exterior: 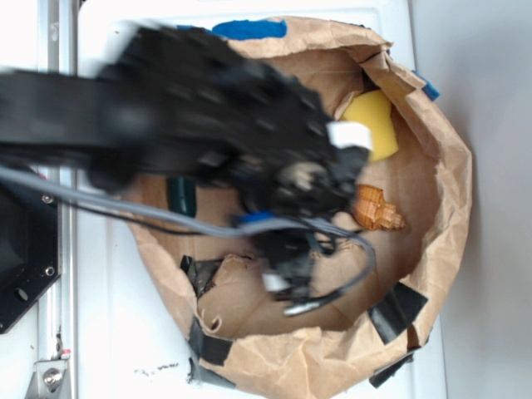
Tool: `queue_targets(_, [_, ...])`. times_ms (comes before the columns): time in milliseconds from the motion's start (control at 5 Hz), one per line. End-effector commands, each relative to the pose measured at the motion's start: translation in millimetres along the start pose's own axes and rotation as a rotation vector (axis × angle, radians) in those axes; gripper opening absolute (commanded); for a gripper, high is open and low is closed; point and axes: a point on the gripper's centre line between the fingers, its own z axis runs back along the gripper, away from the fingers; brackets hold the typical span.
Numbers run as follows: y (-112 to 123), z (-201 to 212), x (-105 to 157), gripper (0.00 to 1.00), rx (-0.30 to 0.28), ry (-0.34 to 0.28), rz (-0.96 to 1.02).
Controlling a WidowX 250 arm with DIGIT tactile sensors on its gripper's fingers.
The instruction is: Grab the rock.
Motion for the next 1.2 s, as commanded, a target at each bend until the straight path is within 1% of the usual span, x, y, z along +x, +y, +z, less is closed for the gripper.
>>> queue_targets(0, [24.4, 69.6, -5.6, 0.0, 0.002, 0.112, -0.059])
queue_targets(200, [25.0, 85.0, 4.4, 0.0, 0.006, 0.136, -0.043])
queue_targets(400, [22.0, 98.6, 1.3, 0.0, 0.014, 0.012, -0.079])
queue_targets(600, [21.3, 103.2, -1.2, 0.0, 0.019, -0.079, -0.085])
queue_targets(800, [22.8, 100.7, -1.0, 0.0, -0.003, -0.12, -0.08])
queue_targets(1000, [16.4, 95.6, 1.7, 0.21, 0.035, -0.112, -0.077])
